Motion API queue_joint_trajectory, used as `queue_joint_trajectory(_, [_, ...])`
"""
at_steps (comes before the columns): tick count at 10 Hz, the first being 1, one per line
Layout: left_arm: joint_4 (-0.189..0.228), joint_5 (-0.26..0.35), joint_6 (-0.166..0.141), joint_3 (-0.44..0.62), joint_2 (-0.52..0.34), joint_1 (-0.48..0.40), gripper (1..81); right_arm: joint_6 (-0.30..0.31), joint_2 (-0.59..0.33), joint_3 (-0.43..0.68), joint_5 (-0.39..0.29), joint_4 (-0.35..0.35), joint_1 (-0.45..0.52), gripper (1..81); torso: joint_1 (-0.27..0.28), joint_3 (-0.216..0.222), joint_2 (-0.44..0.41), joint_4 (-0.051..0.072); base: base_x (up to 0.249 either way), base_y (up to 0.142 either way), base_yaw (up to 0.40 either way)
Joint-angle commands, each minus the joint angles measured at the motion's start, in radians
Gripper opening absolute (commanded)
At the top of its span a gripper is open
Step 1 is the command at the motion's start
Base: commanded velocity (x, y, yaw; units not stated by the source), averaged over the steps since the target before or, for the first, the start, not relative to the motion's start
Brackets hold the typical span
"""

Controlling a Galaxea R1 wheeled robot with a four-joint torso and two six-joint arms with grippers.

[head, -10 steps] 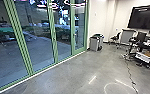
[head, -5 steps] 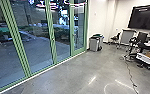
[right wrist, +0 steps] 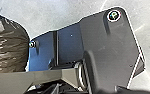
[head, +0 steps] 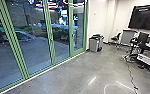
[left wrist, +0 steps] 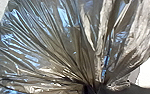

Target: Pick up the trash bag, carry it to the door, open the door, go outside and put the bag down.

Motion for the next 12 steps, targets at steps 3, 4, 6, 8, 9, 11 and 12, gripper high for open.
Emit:
queue_joint_trajectory(3, [-0.001, 0.078, 0.004, 0.004, -0.015, -0.059, 1.0, -0.003, -0.011, 0.007, -0.056, -0.007, 0.037, 81.1, 0.000, 0.000, 0.000, 0.000, 0.143, -0.067, 0.000])
queue_joint_trajectory(4, [-0.001, 0.078, 0.004, 0.004, -0.015, -0.059, 1.0, -0.003, -0.011, 0.007, -0.056, -0.007, 0.036, 81.1, 0.000, 0.000, 0.000, 0.000, 0.143, -0.067, 0.000])
queue_joint_trajectory(6, [-0.001, 0.078, 0.004, 0.004, -0.015, -0.059, 1.0, -0.003, -0.011, 0.007, -0.056, -0.009, 0.037, 81.1, 0.000, 0.000, 0.000, 0.000, 0.143, -0.067, 0.000])
queue_joint_trajectory(8, [-0.001, 0.078, 0.004, 0.004, -0.017, -0.059, 1.0, -0.003, -0.011, 0.007, -0.055, -0.009, 0.037, 81.1, 0.000, 0.000, 0.000, 0.000, 0.143, -0.067, 0.000])
queue_joint_trajectory(9, [-0.001, 0.078, 0.004, 0.004, -0.017, -0.059, 1.0, -0.003, -0.011, 0.007, -0.055, -0.009, 0.037, 81.1, 0.000, 0.000, 0.000, 0.000, 0.143, -0.067, 0.000])
queue_joint_trajectory(11, [-0.001, 0.078, 0.004, 0.004, -0.017, -0.059, 1.0, -0.003, -0.011, 0.007, -0.055, -0.009, 0.037, 81.1, 0.000, 0.000, 0.000, 0.000, 0.143, -0.067, 0.000])
queue_joint_trajectory(12, [-0.001, 0.078, 0.004, 0.004, -0.017, -0.059, 1.0, -0.003, -0.011, 0.007, -0.056, -0.009, 0.037, 81.1, 0.000, 0.000, 0.000, 0.000, 0.143, -0.067, 0.000])
